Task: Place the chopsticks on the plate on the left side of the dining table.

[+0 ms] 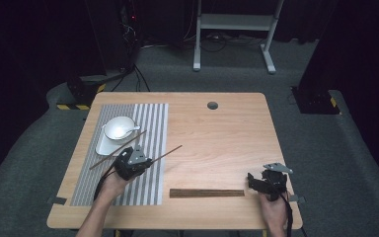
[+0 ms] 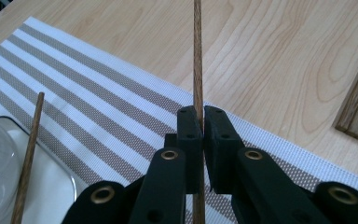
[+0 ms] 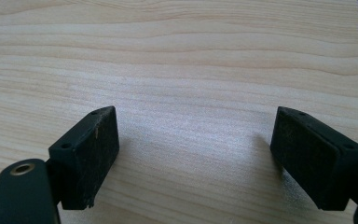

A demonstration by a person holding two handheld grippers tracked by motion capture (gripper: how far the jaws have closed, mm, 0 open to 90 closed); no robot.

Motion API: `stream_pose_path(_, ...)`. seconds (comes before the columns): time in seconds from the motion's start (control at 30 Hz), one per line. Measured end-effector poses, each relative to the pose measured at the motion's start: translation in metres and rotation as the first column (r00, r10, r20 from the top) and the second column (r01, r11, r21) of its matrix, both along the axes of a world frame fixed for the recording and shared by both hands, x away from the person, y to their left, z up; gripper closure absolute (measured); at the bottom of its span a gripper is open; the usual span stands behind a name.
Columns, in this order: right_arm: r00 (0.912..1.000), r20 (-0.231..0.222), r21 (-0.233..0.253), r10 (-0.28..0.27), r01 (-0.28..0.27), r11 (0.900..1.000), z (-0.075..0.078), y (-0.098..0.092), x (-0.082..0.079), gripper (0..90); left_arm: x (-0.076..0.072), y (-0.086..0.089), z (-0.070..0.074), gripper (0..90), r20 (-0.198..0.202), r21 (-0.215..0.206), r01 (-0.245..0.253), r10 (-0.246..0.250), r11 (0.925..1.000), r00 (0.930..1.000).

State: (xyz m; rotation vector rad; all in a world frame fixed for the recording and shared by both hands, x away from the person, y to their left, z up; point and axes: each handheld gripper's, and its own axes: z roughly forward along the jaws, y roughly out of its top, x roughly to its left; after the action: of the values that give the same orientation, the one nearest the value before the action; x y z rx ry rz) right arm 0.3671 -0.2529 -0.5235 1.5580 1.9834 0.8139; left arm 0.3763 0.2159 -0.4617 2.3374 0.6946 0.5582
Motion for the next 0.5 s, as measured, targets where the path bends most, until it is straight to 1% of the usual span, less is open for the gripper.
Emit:
stream_pose_path(0.27, 1.0, 0.0, 0.0, 0.0, 0.0, 1.0, 0.0, 0.0, 0.0, 14.8, 0.001, 0.014, 0.0, 85.1, 0.001, 0.006, -0.037, 0.037, 0.9993, 0.9993)
stream_pose_path(0.5, 1.0, 0.0, 0.0, 0.0, 0.0, 1.0, 0.0, 0.0, 0.0, 14.8, 0.003, 0.026, -0.002, 85.1, -0.004, 0.013, -0.073, 0.073, 0.9973, 0.9973)
